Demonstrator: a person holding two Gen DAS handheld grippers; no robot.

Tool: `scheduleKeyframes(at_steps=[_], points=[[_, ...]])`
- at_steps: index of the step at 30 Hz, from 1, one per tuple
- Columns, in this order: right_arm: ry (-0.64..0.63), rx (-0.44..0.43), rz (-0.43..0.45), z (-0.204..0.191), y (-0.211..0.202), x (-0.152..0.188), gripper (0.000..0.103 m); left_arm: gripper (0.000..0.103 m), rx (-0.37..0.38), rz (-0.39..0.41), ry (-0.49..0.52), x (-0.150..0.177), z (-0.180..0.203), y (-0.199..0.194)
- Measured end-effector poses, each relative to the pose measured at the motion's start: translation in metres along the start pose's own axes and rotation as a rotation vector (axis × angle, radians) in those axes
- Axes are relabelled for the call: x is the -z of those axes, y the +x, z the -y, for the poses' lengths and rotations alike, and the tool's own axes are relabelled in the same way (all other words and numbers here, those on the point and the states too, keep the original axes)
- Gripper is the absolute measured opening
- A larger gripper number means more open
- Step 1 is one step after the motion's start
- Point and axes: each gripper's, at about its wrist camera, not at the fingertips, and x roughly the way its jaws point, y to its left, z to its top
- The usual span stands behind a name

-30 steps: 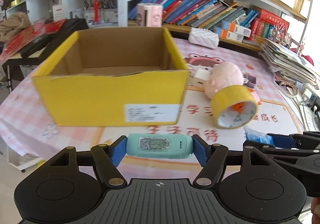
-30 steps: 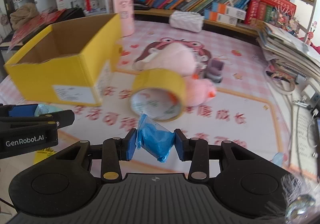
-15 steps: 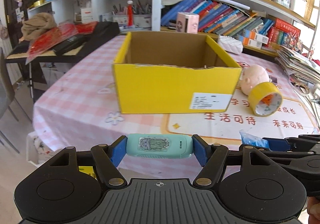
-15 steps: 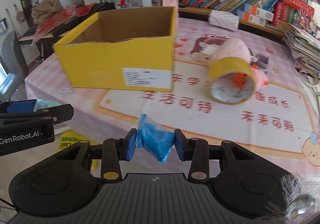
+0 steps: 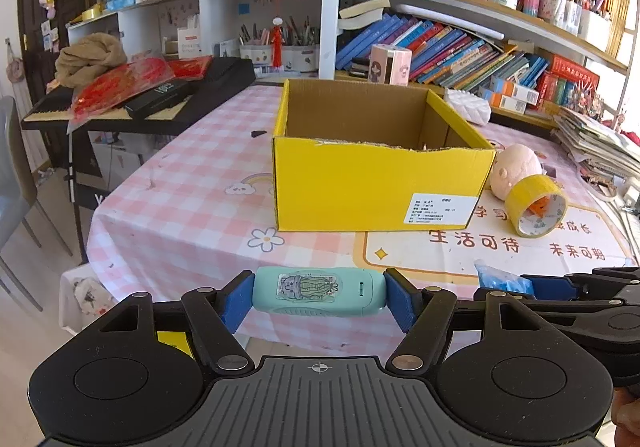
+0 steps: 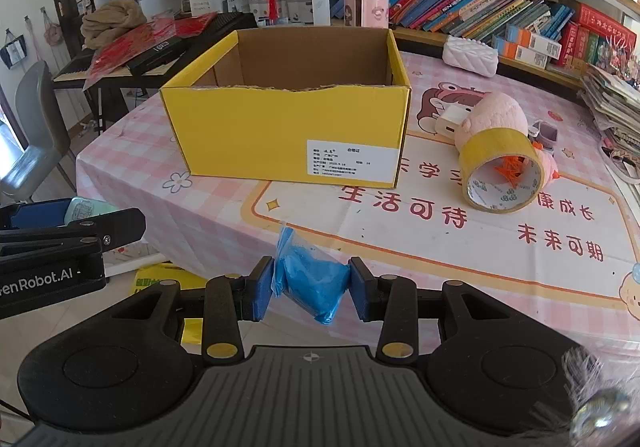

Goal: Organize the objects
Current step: 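Carry the eraser and blue packet with both tools over the yellow box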

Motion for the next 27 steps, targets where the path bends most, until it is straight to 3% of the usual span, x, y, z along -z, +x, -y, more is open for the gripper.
scheduleKeyframes(at_steps=[16, 27], points=[[-0.01, 0.034, 0.013, -0.006, -0.003, -0.005, 0.037, 0.069, 0.034, 0.045, 0.031, -0.008, 0.0, -0.003], [-0.011, 0.042, 0.066, -0.003, 0.001, -0.034, 0.037, 0.069, 0.058, 0.104, 0.048, -0.041, 0.003, 0.009]])
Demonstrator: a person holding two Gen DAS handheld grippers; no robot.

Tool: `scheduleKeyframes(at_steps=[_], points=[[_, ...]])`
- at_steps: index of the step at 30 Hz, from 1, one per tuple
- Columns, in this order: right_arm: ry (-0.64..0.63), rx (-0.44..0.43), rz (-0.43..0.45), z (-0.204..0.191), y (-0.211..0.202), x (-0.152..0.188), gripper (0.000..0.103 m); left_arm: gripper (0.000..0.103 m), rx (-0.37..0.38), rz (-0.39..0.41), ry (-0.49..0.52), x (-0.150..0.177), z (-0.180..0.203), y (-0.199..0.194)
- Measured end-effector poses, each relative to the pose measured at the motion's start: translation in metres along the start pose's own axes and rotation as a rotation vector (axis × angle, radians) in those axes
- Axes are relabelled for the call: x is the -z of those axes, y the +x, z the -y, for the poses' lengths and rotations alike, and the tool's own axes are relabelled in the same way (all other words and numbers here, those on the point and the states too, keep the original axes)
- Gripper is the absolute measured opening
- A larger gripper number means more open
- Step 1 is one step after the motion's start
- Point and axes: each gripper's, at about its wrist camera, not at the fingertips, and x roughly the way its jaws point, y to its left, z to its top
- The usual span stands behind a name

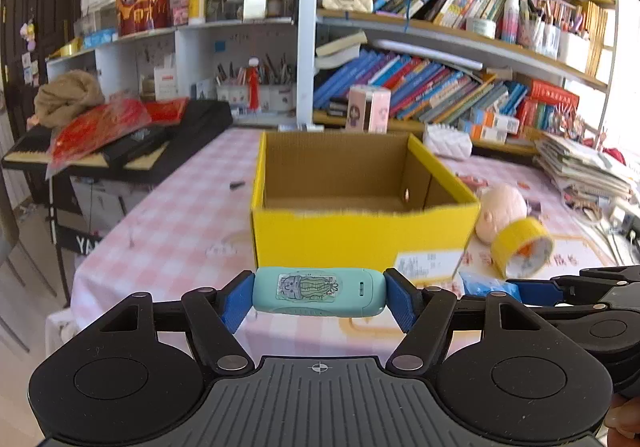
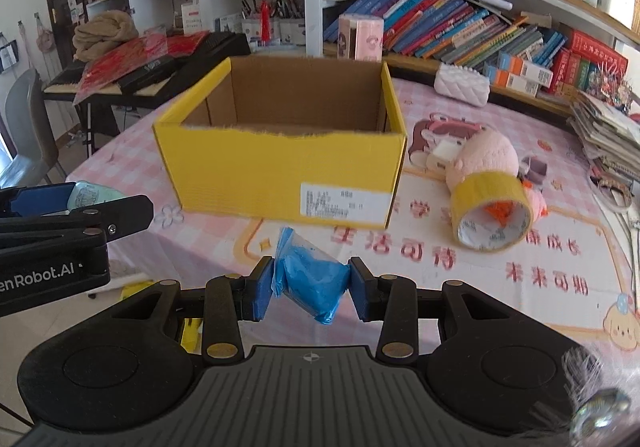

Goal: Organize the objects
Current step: 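Carry the eraser and blue packet with both tools over the yellow box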

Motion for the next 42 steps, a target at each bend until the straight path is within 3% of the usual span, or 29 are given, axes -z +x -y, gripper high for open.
scheduleKeyframes(at_steps=[8, 18, 30, 42], points=[[0.02, -0.009, 0.102, 0.013, 0.016, -0.053, 0.037, 0.069, -0.026, 0.057, 0.008, -0.036, 0.0, 0.026], [0.009, -0.015, 0.163, 0.042, 0.065, -0.118, 0.037, 0.069, -0.076, 0.045, 0.023, -0.069, 0.008, 0.087], [-0.016, -0.081, 0.112, 0.056, 0.133, -0.154, 0.037, 0.069, -0.134, -0.059, 0.11, -0.076, 0.027, 0.153], [-0.08, -0.148, 0.008, 0.047, 0.183, -0.159, 0.037, 0.069, -0.157, -0.157, 0.165, -0.073, 0.038, 0.19]])
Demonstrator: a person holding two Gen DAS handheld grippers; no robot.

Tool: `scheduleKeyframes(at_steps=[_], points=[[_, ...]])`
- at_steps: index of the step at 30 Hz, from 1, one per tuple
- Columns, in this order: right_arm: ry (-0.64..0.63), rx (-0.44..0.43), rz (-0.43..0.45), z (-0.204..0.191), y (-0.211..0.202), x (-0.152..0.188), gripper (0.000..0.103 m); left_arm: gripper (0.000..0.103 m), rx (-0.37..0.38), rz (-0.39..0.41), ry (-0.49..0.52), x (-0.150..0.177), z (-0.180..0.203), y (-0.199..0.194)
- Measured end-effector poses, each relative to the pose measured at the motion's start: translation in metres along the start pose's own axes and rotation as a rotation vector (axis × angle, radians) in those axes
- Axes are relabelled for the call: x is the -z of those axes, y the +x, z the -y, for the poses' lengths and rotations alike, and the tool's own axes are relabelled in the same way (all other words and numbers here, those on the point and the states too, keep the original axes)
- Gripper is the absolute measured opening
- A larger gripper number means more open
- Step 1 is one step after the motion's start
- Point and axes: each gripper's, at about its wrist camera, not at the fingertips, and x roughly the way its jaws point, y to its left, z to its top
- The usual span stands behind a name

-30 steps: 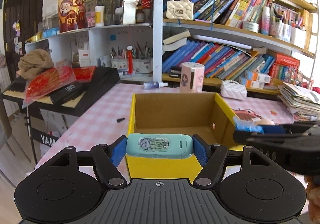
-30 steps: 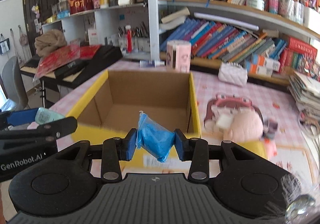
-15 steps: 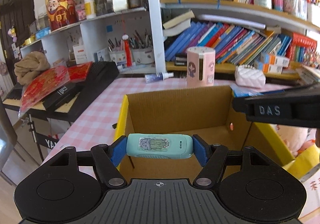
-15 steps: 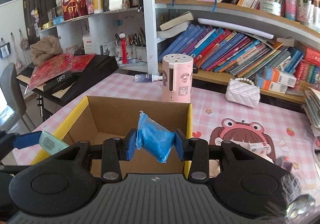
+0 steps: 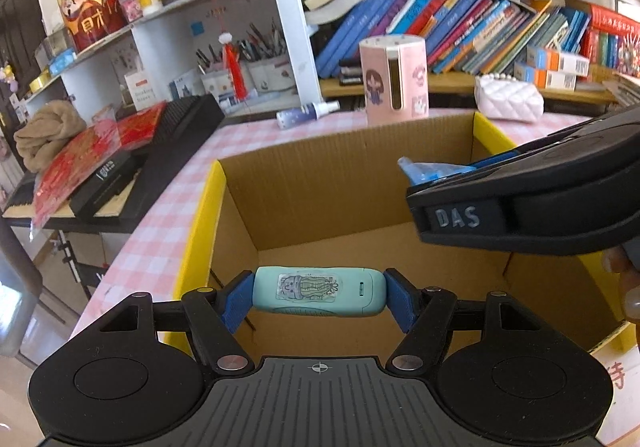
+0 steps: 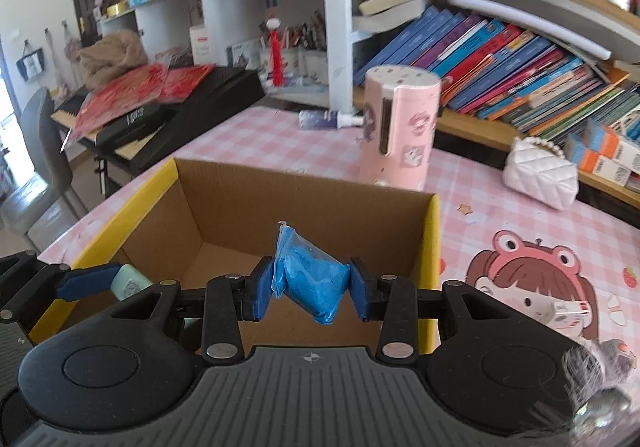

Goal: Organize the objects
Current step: 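Carry the eraser and blue packet with both tools over the yellow box, then open both tools to drop the eraser and packet into the box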

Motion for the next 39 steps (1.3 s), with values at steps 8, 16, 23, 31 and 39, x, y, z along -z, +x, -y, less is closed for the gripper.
scheduleKeyframes(at_steps=[8, 16, 23, 31, 39], points=[[-0.051, -0.03, -0.091, -0.001, 0.027, 0.003, 0.037, 0.069, -0.003, -0.052, 0.01, 0.002, 0.006, 0.013], [-0.112, -0.065, -0.177, -0.003, 0.038, 0.003, 0.037, 0.069, 0.009, -0.089, 0.012, 0.004, 0.011, 0.017], [-0.17, -0.074, -0.208, -0.005, 0.041, 0.003, 0.037, 0.069, 0.016, -0.094, 0.007, 0.003, 0.014, 0.019], [-0.202, -0.057, -0.237, -0.011, 0.045, 0.005, 0.037, 0.071, 0.02, -0.097, -0.01, 0.004, 0.012, 0.019], [-0.182, -0.063, -0.206, -0.008, 0.041, 0.003, 0.044, 0.08, -0.001, -0.073, -0.01, 0.004, 0.012, 0.014]])
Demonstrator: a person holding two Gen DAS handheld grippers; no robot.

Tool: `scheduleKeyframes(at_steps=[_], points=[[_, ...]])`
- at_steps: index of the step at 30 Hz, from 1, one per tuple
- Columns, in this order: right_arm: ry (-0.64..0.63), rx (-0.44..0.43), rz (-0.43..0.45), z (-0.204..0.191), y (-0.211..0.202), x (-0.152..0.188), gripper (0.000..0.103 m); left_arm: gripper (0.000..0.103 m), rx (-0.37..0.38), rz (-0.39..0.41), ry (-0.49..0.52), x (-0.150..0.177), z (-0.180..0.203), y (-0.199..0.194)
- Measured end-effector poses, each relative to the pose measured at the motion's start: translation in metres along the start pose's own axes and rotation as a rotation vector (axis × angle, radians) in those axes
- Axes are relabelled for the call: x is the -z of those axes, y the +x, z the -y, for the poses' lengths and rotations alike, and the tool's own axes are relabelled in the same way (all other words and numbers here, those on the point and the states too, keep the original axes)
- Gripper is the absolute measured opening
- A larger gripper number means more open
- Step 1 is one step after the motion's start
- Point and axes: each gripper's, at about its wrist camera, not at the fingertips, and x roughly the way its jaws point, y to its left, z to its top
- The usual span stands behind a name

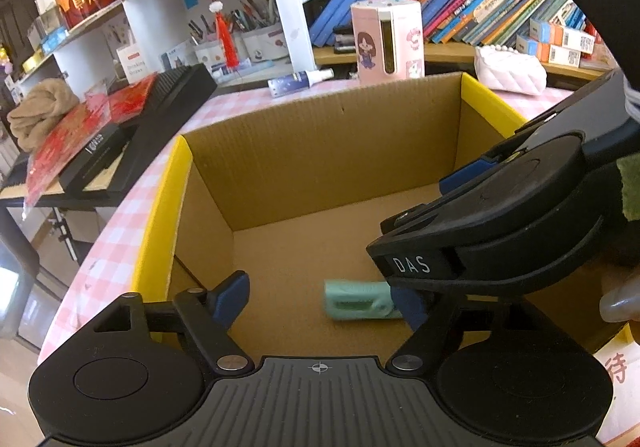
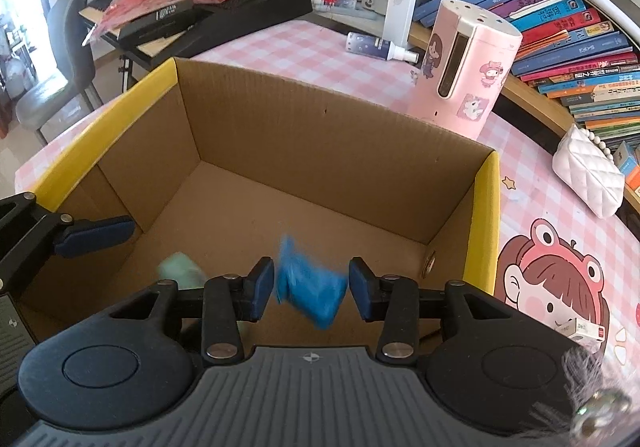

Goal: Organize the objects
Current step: 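Open both tools to drop the eraser and packet into the box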

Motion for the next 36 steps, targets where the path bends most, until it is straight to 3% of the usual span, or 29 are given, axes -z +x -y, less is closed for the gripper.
scheduleKeyframes(at_steps=[11, 16, 22, 30, 36], points=[[0.104, -0.02, 0.144, 0.013, -0.039, 0.008, 0.05, 0.087, -0.029, 0.106, -0.077, -0.002, -0.011, -0.038], [0.15, 0.038, 0.244, 0.019, -0.074, 0.021, 0.056, 0.093, -0.022, 0.172, -0.075, 0.006, -0.013, -0.063], [0.196, 0.123, 0.306, 0.023, -0.11, 0.046, 0.059, 0.094, -0.005, 0.21, -0.092, 0.02, -0.014, -0.085], [0.245, 0.234, 0.333, 0.013, -0.141, 0.096, 0.068, 0.094, 0.018, 0.22, -0.106, 0.044, -0.016, -0.108], [0.27, 0.289, 0.295, -0.003, -0.151, 0.132, 0.069, 0.094, 0.021, 0.208, -0.099, 0.067, -0.014, -0.123]])
